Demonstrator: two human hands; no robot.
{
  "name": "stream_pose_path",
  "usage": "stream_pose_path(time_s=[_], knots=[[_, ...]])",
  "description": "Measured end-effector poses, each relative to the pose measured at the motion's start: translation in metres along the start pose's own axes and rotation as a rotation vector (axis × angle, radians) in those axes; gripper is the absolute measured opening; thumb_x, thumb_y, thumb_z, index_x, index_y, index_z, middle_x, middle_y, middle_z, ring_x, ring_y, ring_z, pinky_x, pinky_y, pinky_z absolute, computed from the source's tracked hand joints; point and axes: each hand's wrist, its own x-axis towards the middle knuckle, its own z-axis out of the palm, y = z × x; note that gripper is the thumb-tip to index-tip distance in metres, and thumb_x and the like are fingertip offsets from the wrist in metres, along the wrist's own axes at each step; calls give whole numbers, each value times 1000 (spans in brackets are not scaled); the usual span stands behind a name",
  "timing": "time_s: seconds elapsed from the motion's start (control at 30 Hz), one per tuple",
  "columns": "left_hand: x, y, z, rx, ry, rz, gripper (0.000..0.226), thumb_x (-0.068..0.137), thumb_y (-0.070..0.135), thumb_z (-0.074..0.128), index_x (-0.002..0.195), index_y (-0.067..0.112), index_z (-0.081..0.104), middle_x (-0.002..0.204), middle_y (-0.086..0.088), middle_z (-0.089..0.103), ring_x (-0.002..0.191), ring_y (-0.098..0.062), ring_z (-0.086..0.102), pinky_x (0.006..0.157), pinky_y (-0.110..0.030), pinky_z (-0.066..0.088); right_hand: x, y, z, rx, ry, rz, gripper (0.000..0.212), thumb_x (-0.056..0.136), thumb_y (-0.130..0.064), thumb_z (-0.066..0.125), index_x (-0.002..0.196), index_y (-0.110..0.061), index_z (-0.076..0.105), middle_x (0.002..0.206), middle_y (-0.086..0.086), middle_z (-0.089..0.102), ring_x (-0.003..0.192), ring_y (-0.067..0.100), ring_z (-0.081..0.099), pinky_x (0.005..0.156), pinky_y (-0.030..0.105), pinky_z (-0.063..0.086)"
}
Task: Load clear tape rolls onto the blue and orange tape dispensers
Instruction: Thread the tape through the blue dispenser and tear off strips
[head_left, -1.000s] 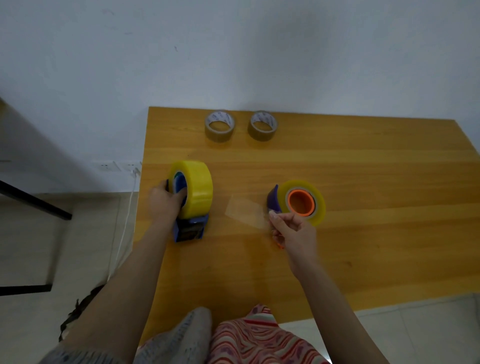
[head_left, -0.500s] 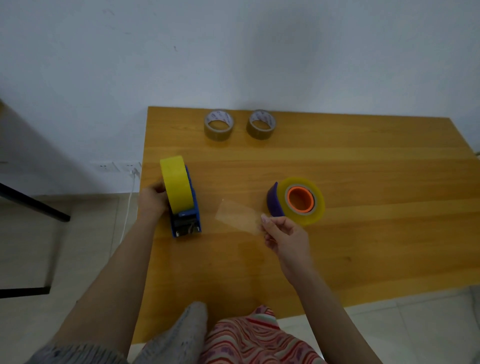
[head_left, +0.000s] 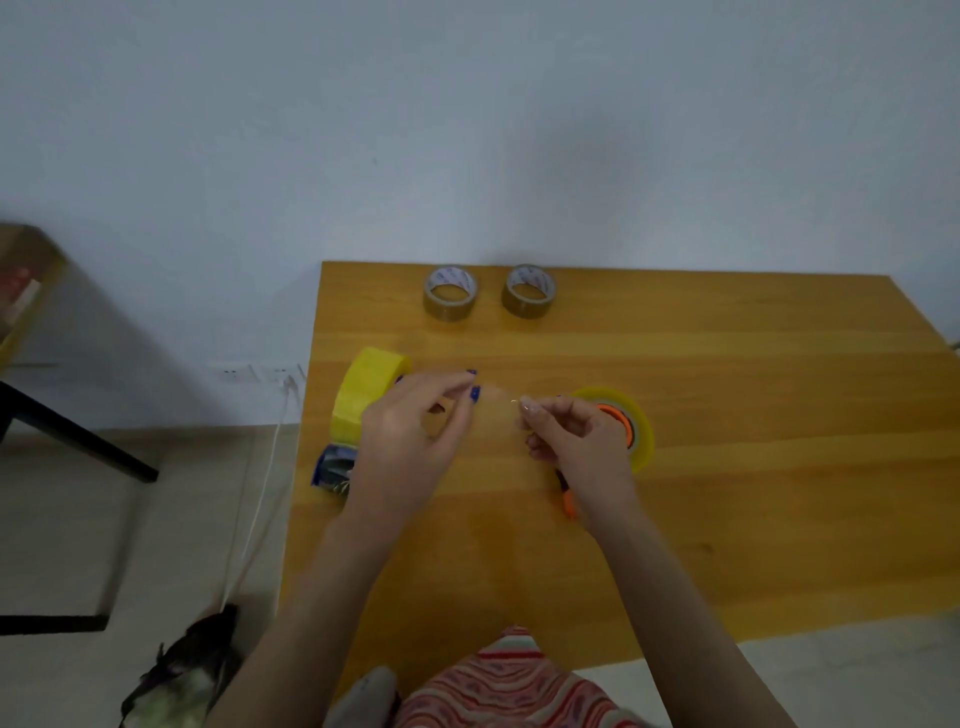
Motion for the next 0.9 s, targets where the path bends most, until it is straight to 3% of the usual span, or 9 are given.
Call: stream_pose_path(time_s=[0.27, 0.37, 0.43, 0.5, 0.57, 0.63, 0.7, 0.8, 0.9], knots=[[-11, 14, 11, -145, -85, -467, 30, 89, 25, 59, 115, 12, 67, 104, 2, 71, 92, 2, 62, 79, -3, 46, -6, -14, -2, 8, -78, -29, 3, 83, -13, 69, 81, -11, 70, 67, -4, 72, 57, 3, 62, 56, 14, 51], [-12, 17, 16, -403, -151, -653, 30, 91, 30, 54, 113, 15, 68, 100, 7, 72, 97, -1, 65, 91, -28, 52, -7, -16, -4, 16, -84, -27, 2, 82, -13, 69, 80, -13, 70, 66, -4, 72, 57, 4, 61, 56, 15, 51], [-13, 17, 20, -453, -185, -686, 31, 92, 33, 51, 113, 17, 67, 100, 8, 71, 99, -4, 64, 94, -35, 51, -8, -18, -6, 19, -87, -22, 3, 82, -14, 69, 80, -13, 69, 66, -4, 71, 56, 3, 60, 56, 15, 51], [-15, 16, 23, -468, -220, -694, 29, 93, 38, 47, 112, 25, 66, 101, 8, 67, 95, -5, 61, 94, -33, 48, -10, -20, -7, -20, -96, -30, 5, 82, -17, 69, 80, -13, 69, 69, -5, 72, 54, 1, 57, 55, 15, 49], [-16, 17, 23, -504, -240, -686, 21, 92, 43, 44, 93, 38, 64, 90, 4, 56, 86, -9, 52, 81, -33, 44, -11, -21, -7, -60, -89, -36, 6, 83, -19, 68, 80, -14, 68, 78, -3, 72, 51, -3, 53, 52, 12, 45], [-14, 20, 21, -512, -246, -674, 20, 89, 47, 43, 82, 38, 60, 85, 1, 51, 82, -10, 46, 74, -32, 40, -10, -21, -7, -50, -76, -18, 8, 83, -20, 68, 80, -13, 66, 84, 4, 72, 52, -4, 53, 54, 10, 43], [-13, 23, 19, -511, -239, -660, 20, 91, 44, 44, 82, 36, 60, 84, 0, 52, 81, -10, 47, 74, -31, 40, -8, -20, -7, -59, -96, -4, 9, 84, -22, 67, 82, -13, 66, 90, 7, 73, 64, -2, 59, 65, 16, 48], [-10, 26, 17, -519, -251, -636, 21, 88, 49, 45, 83, 53, 65, 86, 0, 51, 81, -10, 46, 74, -31, 40, -6, -18, -6, -32, -174, 17, 10, 88, -21, 62, 88, -11, 64, 93, 4, 75, 86, 12, 68, 80, 29, 52], [-7, 28, 14, -596, -214, -670, 20, 83, 51, 47, 79, 54, 67, 85, 5, 63, 82, -11, 57, 87, -34, 46, -4, -18, -3, 13, -212, 41, 11, 90, -19, 61, 91, -8, 62, 91, 8, 74, 90, 17, 69, 77, 28, 55]])
